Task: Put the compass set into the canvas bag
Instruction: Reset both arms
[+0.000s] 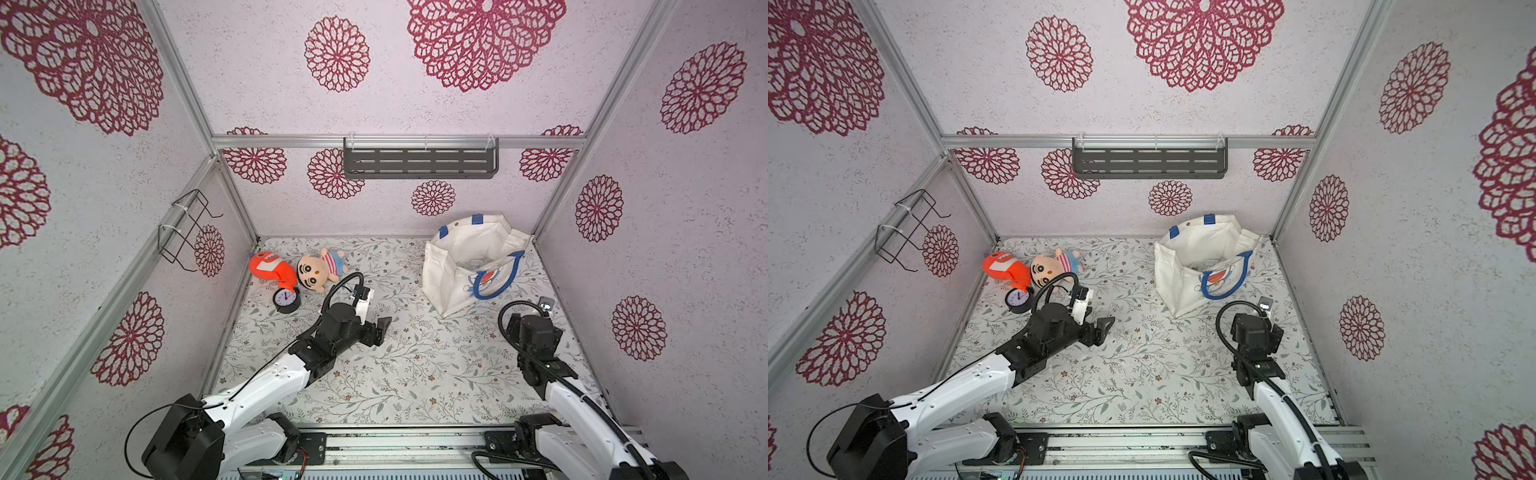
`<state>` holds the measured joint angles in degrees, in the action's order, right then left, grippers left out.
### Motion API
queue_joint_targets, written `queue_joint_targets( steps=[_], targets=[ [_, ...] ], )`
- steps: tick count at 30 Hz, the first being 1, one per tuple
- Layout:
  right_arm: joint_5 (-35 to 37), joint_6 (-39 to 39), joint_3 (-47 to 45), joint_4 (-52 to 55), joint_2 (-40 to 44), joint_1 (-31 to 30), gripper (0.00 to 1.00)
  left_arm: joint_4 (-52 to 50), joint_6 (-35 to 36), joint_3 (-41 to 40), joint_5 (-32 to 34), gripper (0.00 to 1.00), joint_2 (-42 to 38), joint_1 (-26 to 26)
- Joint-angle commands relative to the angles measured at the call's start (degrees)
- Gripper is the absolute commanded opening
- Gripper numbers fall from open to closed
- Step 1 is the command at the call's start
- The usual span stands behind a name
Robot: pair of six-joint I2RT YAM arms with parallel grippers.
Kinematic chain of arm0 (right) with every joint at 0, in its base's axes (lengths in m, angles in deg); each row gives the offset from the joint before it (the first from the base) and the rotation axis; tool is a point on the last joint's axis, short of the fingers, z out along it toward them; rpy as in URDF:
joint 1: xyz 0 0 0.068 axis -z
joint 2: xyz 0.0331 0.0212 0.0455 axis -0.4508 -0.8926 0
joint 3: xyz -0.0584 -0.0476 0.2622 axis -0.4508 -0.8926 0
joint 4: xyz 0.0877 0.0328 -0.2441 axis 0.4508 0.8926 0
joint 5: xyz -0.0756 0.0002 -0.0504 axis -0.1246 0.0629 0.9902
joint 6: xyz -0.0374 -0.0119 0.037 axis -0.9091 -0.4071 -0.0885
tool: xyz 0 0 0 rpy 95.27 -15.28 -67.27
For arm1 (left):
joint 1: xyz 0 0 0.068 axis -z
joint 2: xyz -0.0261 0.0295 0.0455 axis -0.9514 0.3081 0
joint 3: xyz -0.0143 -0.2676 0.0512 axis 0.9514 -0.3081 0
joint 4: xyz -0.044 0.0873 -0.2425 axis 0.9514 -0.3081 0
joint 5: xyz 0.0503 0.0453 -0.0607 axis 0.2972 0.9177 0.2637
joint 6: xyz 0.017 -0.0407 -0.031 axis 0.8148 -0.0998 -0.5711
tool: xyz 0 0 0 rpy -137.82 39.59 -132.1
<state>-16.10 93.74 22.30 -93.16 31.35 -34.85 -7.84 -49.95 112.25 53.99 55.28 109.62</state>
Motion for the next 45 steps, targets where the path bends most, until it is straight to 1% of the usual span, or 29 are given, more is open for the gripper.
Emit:
queue_joint_targets(
  steps=[1, 3, 4, 6, 8, 9, 10, 13, 15, 19, 22, 24, 26, 29, 32, 33, 35, 38, 40, 41, 42, 43, 45],
  targets=[
    [4.69, -2.26, -1.35, -20.96, -3.07, 0.33, 0.84, -0.16, 0.81, 1.21, -0.87, 0.86, -0.69, -1.06],
    [5.0, -3.74, -3.86, -28.11, -5.61, 0.85, 0.84, -0.39, 0.45, 1.17, -0.32, 0.86, -0.62, -1.6],
    [3.37, -3.94, -5.36, -31.78, -6.9, 1.75, 0.85, -0.51, 0.28, 1.04, -0.09, 0.86, -0.63, -1.93],
    [-2.05, -4.65, -8.14, -39.73, -9.96, 3.87, 0.85, -0.74, -0.03, 0.82, 0.36, 0.86, -0.71, -2.7],
    [-4.85, -5.31, -9.83, -47.68, -14.65, 5.63, 0.85, -0.84, -0.28, 0.56, 0.64, 0.86, -0.79, -3.49],
    [-6.12, -5.28, -9.37, -48.22, -15.78, 6.09, 0.86, -0.91, -0.37, 0.4, 0.7, 0.86, -0.8, -4.05],
    [-9.88, -6.25, -9.12, -49.47, -16.93, 6.84, 0.86, -0.97, -0.59, 0.29, 0.74, 0.86, -0.8, -4.47],
    [-14.9, -7.74, -8.76, -55.57, -21.23, 7.56, 0.86, -0.97, -1.25, -0.02, 0.67, 0.86, -0.47, -5.87],
    [-16.75, -8.26, -8.28, -58.16, -24.12, 7.69, 0.86, -1.06, -1.72, -0.02, 0.55, 0.86, -0.15, -6.52],
    [-18.96, -8.33, -8.06, -66.5, -32.6, 7.97, 0.85, -1.58, -2.53, 0.02, 0.77, 0.85, -0.31, -7.01],
    [-20.3, -9.17, -7.92, -69.94, -36.03, 7.97, 0.84, -2.43, -2.9, -0.28, 1.77, 0.85, -1.46, -7.23],
    [-20.01, -8.85, -7.57, -67.69, -35.27, 7.97, 0.84, -2.99, -3.15, -0.57, 2.31, 0.85, -2.41, -7.37],
    [-19.79, -8.88, -7.33, -68.0, -35.81, 7.97, 0.84, -3.35, -3.18, -1.02, 3.49, 0.86, -3.17, -7.62],
    [-18.52, -8.81, -4.7, -62.64, -35.56, 7.8, 0.87, -4.43, -3.03, -0.71, 7.06, 0.87, -4.01, -8.77],
    [-16.58, -9.22, -3.07, -60.2, -35.73, 6.84, 0.9, -5.62, -2.55, 0.65, 10.86, 0.87, -4.68, -12.23],
    [-15.97, -9.41, -2.98, -59.9, -35.73, 6.53, 0.98, -5.78, -2.19, 1.13, 11.48, 0.88, -4.72, -14.02],
    [-15.3, -9.64, -2.76, -59.73, -35.85, 6.12, 0.99, -6.24, -1.43, 2.04, 13.96, 0.88, -4.44, -18.01],
    [-15.18, -9.78, -2.75, -59.74, -35.82, 5.98, 0.99, -8.57, -1.09, 3.85, 22.13, 0.93, -3.36, -24.09],
    [-14.98, -9.87, -2.79, -59.75, -35.82, 5.92, 0.99, -9.54, 0.87, 4.69, 23.82, 0.96, -2.93, -28.09],
    [-14.93, -9.85, -2.74, -59.71, -35.86, 5.86, 0.99, -8.56, 1.71, 4.19, 24.85, 1.0, -2.73, -29.7],
    [-14.93, -9.87, -2.74, -59.74, -35.89, 5.86, 0.99, -5.94, 3.45, 2.64, 25.15, 0.98, -2.34, -31.51],
    [-14.95, -9.87, -2.74, -59.72, -35.85, 5.86, 0.99, -2.53, 5.59, 0.63, 24.35, 0.98, -1.69, -33.46],
    [-14.94, -9.87, -2.81, -59.69, -35.9, 5.86, 0.99, 5.17, 6.86, -3.25, 21.75, 0.98, -0.08, -36.89]
  ],
)
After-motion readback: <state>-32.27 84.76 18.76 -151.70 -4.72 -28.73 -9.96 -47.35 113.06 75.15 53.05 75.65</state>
